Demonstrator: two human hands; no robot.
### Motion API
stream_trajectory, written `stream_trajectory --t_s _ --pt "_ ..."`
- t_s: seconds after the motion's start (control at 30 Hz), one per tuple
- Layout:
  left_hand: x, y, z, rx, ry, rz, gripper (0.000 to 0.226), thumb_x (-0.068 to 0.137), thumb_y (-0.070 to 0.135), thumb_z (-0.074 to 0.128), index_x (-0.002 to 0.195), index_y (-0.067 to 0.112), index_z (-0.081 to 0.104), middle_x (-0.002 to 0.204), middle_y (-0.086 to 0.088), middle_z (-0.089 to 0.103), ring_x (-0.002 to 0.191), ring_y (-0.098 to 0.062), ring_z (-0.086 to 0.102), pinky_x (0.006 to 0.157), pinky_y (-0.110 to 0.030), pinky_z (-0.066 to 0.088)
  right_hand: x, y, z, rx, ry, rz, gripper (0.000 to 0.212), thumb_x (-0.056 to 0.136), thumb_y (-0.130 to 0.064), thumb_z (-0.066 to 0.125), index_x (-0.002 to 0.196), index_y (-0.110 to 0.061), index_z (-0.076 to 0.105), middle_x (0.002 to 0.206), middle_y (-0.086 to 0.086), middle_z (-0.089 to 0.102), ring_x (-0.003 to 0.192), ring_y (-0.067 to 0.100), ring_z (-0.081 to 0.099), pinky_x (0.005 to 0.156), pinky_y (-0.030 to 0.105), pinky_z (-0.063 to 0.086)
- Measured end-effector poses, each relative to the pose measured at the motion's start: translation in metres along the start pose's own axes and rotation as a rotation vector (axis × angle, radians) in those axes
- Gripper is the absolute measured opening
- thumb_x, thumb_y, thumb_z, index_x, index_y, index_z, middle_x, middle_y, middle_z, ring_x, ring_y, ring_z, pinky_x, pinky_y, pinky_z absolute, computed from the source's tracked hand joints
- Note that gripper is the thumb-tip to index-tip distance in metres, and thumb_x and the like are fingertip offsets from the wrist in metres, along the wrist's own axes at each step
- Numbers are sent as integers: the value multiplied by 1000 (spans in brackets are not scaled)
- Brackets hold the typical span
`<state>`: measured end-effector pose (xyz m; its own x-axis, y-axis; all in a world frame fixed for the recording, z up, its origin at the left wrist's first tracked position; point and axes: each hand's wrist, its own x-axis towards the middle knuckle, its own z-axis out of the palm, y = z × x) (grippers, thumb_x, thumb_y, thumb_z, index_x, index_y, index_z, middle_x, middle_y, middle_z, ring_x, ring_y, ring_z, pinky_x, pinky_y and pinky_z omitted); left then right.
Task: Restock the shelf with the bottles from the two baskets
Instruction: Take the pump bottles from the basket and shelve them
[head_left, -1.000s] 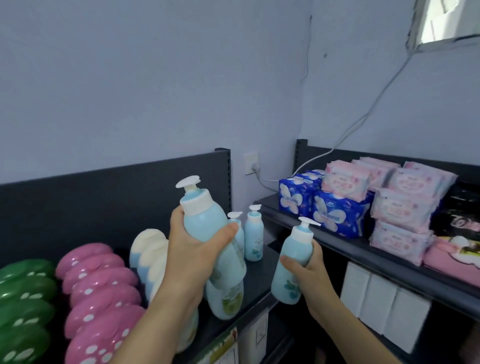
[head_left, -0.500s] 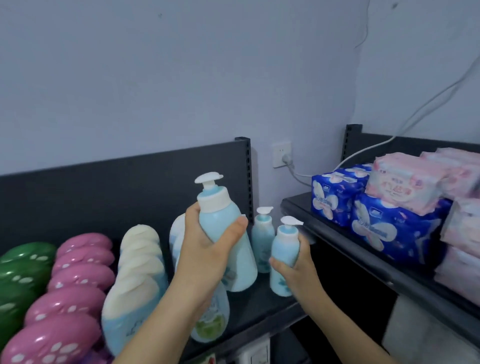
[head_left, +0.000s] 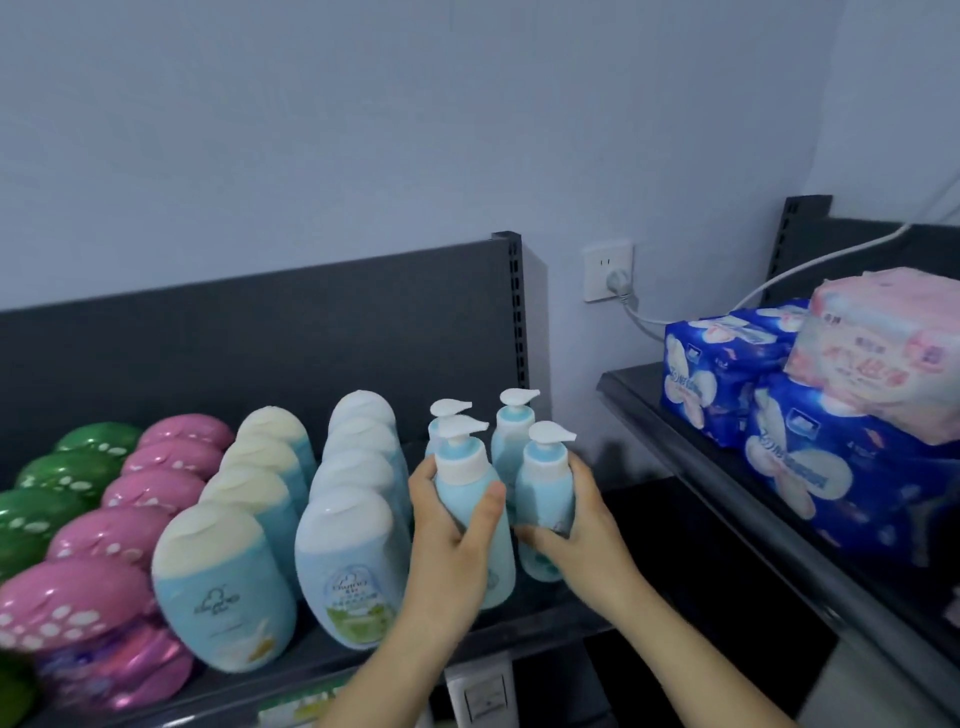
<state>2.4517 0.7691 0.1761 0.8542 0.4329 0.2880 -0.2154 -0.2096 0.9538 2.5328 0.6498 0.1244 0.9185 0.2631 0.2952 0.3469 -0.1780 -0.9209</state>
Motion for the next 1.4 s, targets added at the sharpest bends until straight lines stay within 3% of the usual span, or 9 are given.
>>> stream_trajectory --t_s 0.17,0.33,0.53,0.63,0.8,0.93,1.1,1.3,1.4 --pt "2 -31 12 134 106 41 46 87 35 60 121 38 29 120 12 48 110 -6 51 94 -27 44 -4 3 -8 -75 -51 4 92 68 -10 78 140 -39 29 137 -14 43 125 2 43 108 36 39" --pt "5 -41 17 189 186 59 51 88 34 59 128 34 28 123 18 44 116 -9 48 101 -35 41 -6 3 -11 -120 -52 -24 91 70 -9 78 125 -58 25 135 -19 44 123 -3 42 106 26 38" --pt "-13 -58 10 275 157 -7 89 81 8 69 149 19 12 151 4 27 138 -8 28 115 -36 26 -5 12 -12 -150 -56 -6 91 66 -7 80 122 -57 28 130 -17 50 120 0 47 103 27 41" --pt "-17 -67 6 347 126 -13 89 79 2 69 149 16 17 148 3 34 133 -6 35 109 -24 32 -8 26 -11 -161 -66 39 87 66 -7 80 128 -48 36 127 -14 55 117 4 53 102 35 46" --pt "-14 -65 7 407 115 63 77 80 1 66 138 32 28 127 20 42 115 20 37 88 6 26 -5 32 -6 -175 -25 60 80 61 -12 85 126 -37 47 116 -12 62 108 7 60 94 36 52" --pt "-11 -65 7 418 114 53 73 81 -2 64 139 26 29 124 16 42 109 23 37 83 8 27 -6 29 0 -178 9 48 75 61 -15 86 124 -34 49 113 -14 61 106 5 60 91 33 53" --pt "-10 -66 8 447 114 25 75 83 2 64 145 19 24 136 3 42 117 1 38 98 -11 28 -7 28 5 -194 32 38 78 63 -18 85 129 -33 45 117 -13 57 110 6 57 93 34 52" --pt "-19 -64 7 511 135 78 81 83 12 68 148 15 18 145 -2 34 133 -10 33 112 -30 30 -15 23 2 -205 63 20 83 66 -21 84 137 -23 41 128 -8 48 120 10 49 100 36 47" --pt "-36 -58 7 543 108 130 83 86 18 66 150 15 12 152 -3 22 140 -12 22 116 -29 22 -27 10 0 -213 193 -41 75 71 -21 80 136 -19 42 122 -12 42 119 9 47 99 30 44"
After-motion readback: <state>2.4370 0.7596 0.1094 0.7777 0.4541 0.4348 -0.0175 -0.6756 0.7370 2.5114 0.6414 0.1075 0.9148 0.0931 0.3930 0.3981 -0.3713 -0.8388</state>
